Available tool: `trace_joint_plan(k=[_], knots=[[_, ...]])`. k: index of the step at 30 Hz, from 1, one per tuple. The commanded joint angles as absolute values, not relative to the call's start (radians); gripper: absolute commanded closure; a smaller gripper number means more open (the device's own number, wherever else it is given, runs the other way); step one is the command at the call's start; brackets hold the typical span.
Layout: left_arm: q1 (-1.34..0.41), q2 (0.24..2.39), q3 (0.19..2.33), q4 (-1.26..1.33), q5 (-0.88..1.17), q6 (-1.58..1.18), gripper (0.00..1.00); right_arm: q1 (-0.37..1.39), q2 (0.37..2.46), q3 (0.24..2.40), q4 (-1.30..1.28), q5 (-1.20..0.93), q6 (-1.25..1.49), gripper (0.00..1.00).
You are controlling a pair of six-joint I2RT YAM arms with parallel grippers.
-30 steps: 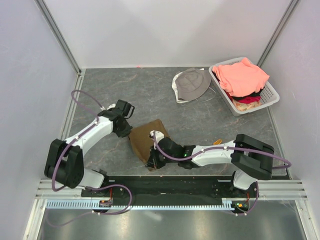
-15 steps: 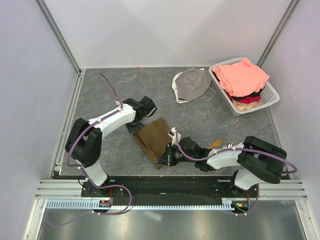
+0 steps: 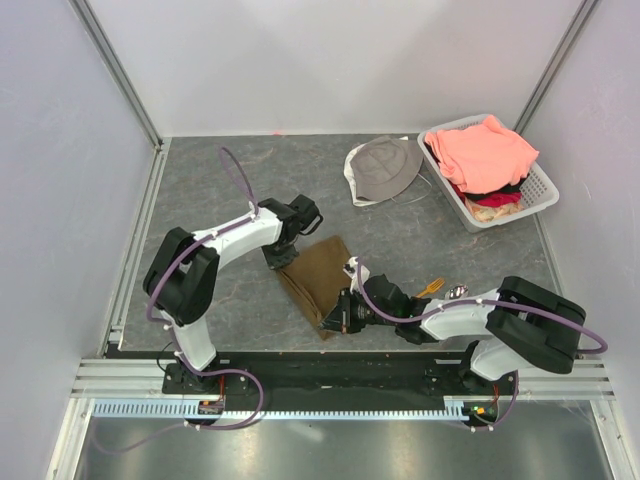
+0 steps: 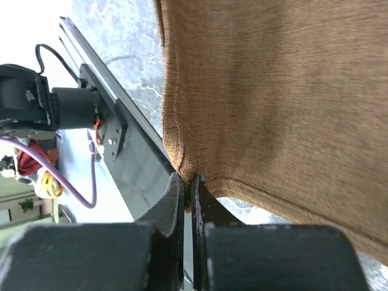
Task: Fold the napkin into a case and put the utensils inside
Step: Fold the lower triangle-folded napkin at the center of the board.
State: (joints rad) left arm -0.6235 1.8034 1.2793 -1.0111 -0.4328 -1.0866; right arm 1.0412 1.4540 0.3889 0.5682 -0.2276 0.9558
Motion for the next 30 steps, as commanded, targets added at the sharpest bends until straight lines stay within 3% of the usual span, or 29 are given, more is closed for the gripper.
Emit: trace_joint_plan(k=[1,11,14,17,18,20,21,24,30], knots=[[-0.604,1.714,1.197,-0.796,-0.463,-0.914,0.98,1.055,1.479,0.394,0.483,-0.314,0.931,1.00],[-0.502,1.557,1.020,-0.557,-0.149,-0.720,0.98,1.129,1.568,0.541,0.348,-0.261,0.855,1.00],[-0.421,1.534,0.968,-0.497,-0.020,-0.701,0.91,1.134,1.594,0.590,0.330,-0.227,0.853,1.00],[-0.338,1.513,0.918,-0.436,0.119,-0.683,0.77,1.134,1.633,0.641,0.319,-0.212,0.851,1.00],[-0.321,1.505,0.908,-0.424,0.144,-0.677,0.65,1.134,1.646,0.655,0.318,-0.204,0.851,1.00],[-0.286,1.490,0.887,-0.402,0.202,-0.657,0.56,1.132,1.686,0.695,0.313,-0.201,0.850,1.00],[-0.276,1.468,0.884,-0.400,0.215,-0.654,0.46,1.135,1.698,0.709,0.308,-0.193,0.845,1.00],[-0.244,1.415,0.867,-0.410,0.256,-0.643,0.35,1.135,1.732,0.756,0.285,-0.186,0.841,1.00],[-0.184,1.287,0.756,-0.434,0.333,-0.673,0.32,1.141,1.733,0.821,0.233,-0.181,0.824,1.00]])
